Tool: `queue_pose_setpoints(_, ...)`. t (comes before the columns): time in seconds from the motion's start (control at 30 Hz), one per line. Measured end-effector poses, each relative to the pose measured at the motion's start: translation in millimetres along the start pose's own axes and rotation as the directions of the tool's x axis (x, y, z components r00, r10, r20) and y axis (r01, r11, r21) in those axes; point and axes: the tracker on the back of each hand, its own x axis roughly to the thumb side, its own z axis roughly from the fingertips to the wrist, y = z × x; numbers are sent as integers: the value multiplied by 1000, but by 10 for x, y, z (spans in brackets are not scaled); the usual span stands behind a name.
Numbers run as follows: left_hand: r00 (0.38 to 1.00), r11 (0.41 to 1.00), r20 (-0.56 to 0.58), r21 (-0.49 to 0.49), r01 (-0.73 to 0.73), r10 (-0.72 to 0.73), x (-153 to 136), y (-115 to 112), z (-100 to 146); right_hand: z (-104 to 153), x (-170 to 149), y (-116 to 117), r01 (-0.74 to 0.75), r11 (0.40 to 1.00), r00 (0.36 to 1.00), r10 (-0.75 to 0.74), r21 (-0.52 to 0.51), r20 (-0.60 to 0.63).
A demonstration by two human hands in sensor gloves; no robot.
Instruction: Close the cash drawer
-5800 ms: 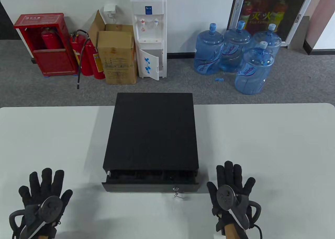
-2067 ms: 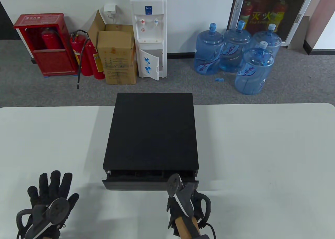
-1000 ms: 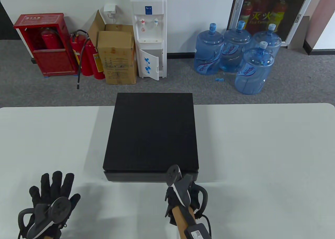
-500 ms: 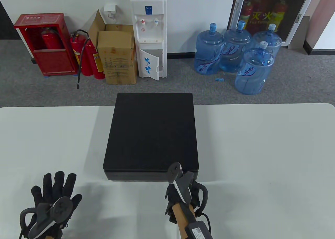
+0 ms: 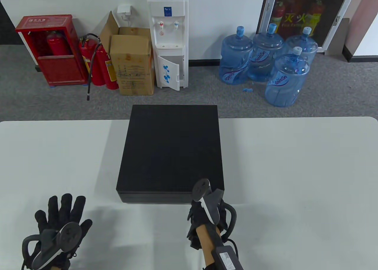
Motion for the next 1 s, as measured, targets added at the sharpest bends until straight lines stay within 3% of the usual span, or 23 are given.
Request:
queue_pose_setpoints(0.27,1000,1000,-2,-7,-4,4,0,2,-3,-109,-108,22,132,986,991,-129,100,-43)
queue_pose_setpoints(0.4,1000,1000,0,-9,-2,2,1,2,-3,-184,-254,71,285,938,958,-270,198,-99)
queue_pose_setpoints(0.47,1000,1000,0,-11,-2,2,1,2,-3,-235,-361,120,392,879,919,-362,270,-155)
queue_pose_setpoints(0.5,1000,1000,1,-12,-3,3,1,2,-3,-261,-431,161,470,822,882,-424,322,-204)
queue_pose_setpoints(0.63,1000,1000,2,-13,-8,8,-1,1,-4,-305,-610,307,672,638,740,-562,376,-369)
queue_pose_setpoints(0.83,1000,1000,5,-15,-11,12,-3,0,-6,-320,-685,401,766,521,642,-612,376,-461)
queue_pose_setpoints(1.0,1000,1000,6,-13,-21,21,-13,4,-6,-312,-730,547,866,289,492,-645,409,-585)
